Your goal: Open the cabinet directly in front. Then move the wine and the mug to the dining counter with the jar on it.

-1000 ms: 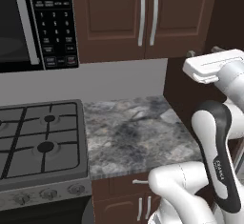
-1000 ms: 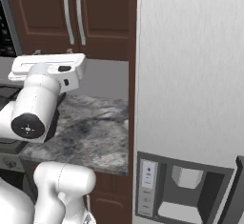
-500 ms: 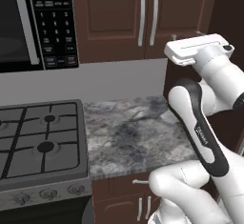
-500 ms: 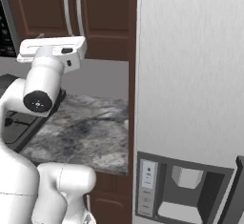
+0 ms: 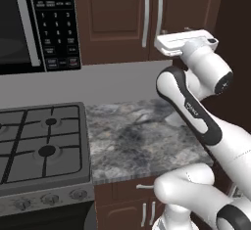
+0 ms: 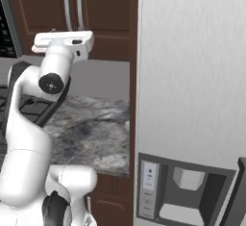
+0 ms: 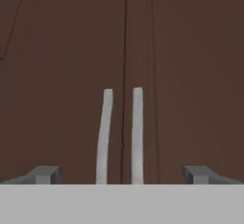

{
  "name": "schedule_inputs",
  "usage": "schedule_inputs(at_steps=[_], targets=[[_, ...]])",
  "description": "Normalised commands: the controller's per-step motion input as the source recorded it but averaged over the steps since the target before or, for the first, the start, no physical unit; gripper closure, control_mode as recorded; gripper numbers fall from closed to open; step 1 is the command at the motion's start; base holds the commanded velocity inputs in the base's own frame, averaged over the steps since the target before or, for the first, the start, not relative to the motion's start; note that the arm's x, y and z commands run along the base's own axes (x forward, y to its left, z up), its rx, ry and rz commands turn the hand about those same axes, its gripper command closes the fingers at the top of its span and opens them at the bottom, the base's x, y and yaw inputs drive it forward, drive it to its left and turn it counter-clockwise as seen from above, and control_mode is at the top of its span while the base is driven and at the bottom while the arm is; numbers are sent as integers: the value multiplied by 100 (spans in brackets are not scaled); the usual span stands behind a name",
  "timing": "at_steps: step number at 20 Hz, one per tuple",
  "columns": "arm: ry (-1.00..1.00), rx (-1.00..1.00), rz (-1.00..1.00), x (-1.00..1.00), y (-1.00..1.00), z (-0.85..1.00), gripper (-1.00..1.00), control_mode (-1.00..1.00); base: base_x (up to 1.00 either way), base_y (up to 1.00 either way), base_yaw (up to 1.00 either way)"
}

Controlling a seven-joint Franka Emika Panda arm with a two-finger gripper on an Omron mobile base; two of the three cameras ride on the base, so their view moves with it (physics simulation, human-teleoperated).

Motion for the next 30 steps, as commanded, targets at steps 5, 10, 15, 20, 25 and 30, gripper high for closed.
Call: schedule_inputs(at_steps=[5, 10, 15, 20, 25, 30], targets=[[13, 0, 0, 69, 0, 0, -100, -100, 0, 0, 0], [14, 0, 0, 78, 0, 0, -100, -100, 0, 0, 0], [17, 0, 0, 95, 0, -1, -100, -100, 0, 0, 0], [10, 0, 0, 100, 14, -12, -100, -100, 0, 0, 0], [1, 0, 0, 64, 6, -12, 100, -100, 0, 0, 0], [0, 0, 0, 0, 0, 0, 100, -100, 0, 0, 0]])
